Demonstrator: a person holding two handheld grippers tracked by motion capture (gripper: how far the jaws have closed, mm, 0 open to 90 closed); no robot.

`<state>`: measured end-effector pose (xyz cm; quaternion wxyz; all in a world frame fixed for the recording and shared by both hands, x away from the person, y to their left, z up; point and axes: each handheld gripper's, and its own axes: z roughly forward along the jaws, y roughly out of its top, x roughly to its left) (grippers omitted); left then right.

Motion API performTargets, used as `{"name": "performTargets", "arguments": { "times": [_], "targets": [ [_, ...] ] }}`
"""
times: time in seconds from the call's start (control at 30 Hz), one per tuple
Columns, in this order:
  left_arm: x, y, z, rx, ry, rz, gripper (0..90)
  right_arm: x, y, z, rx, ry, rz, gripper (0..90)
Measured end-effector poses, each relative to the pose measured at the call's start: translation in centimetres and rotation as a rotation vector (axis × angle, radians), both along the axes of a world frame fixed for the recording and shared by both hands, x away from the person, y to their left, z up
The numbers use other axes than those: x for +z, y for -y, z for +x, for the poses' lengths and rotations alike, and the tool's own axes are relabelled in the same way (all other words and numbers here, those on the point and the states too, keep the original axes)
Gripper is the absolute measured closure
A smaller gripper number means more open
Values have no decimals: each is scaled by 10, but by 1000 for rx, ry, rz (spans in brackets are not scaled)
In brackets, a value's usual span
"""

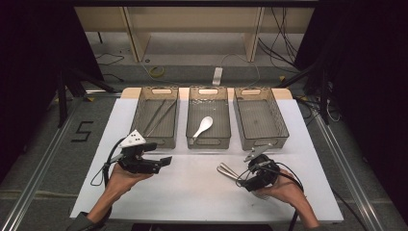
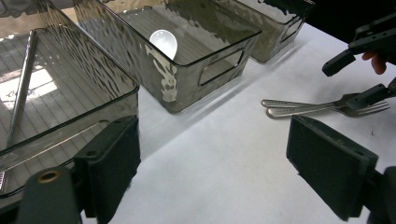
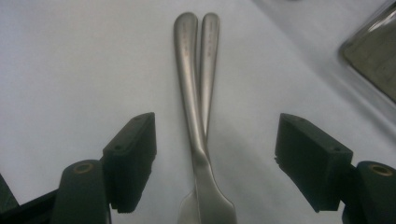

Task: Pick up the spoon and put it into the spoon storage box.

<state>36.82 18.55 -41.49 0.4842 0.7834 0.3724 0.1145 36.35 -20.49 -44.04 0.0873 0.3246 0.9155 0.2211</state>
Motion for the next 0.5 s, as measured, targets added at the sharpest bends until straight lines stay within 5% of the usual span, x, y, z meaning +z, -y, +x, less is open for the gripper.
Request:
{"name": "performTargets", "arguments": {
  "times": [0.5],
  "targets": [
    [-1,3,-7,-12,16,34,171,-9,-8,1,40,-51,-87,402]
  ]
}}
